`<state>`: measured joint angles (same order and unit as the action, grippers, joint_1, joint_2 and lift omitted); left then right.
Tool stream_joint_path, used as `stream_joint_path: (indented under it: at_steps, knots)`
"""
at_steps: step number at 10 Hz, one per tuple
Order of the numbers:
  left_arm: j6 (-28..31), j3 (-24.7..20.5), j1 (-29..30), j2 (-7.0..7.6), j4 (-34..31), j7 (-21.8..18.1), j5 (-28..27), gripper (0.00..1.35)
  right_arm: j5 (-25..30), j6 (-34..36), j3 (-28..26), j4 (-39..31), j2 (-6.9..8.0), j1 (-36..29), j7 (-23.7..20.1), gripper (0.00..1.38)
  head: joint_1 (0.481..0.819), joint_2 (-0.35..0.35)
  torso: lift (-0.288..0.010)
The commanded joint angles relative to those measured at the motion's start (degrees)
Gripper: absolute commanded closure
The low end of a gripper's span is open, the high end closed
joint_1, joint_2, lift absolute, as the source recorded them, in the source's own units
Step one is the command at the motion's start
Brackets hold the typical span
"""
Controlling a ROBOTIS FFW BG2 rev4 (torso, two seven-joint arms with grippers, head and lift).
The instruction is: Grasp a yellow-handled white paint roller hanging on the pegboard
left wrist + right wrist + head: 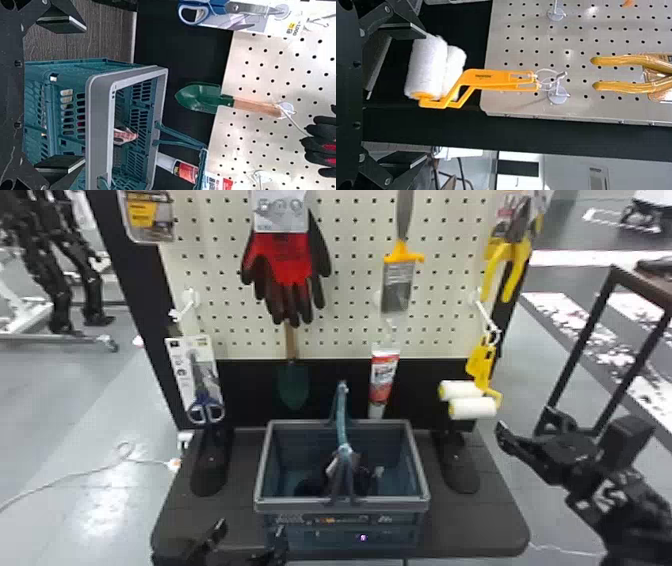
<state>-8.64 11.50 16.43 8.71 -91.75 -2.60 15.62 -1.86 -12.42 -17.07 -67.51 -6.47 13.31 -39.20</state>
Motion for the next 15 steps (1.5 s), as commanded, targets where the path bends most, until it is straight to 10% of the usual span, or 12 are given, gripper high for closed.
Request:
stream_joint_path:
  at_steps: [1,9,11,12,15]
  knots:
    - [0.2,0.1,-0.4,0.08,0.2,-0.3,-0.1,0.15,-1.0,0.0,0.1,5.2,-0.21,4.7,-1.9,0.22,0.549,0.000,-0.100]
    - [0.7,1.8,-2.9,-0.54,2.2,-1.5,0.0,0.15,-11.4,1.1,16.5,22.9,-5.39,21.2,-10.1,0.23,0.549,0.000,-0.100]
    - [0.5,1.7,-2.7,-0.54,2.2,-1.6,0.0,0.15,-12.2,2.7,17.4,23.1,-6.80,21.2,-10.4,0.65,0.549,0.000,-0.100]
    - [0.5,1.6,-2.7,-0.45,2.2,-1.6,0.0,0.15,-12.1,2.9,17.7,23.2,-7.33,21.2,-10.4,1.19,0.549,0.000,-0.100]
    - [0.3,1.5,-2.6,-0.19,2.2,-1.7,0.1,0.15,-12.2,2.9,18.2,23.0,-8.03,21.2,-10.4,1.30,0.549,0.000,-0.100]
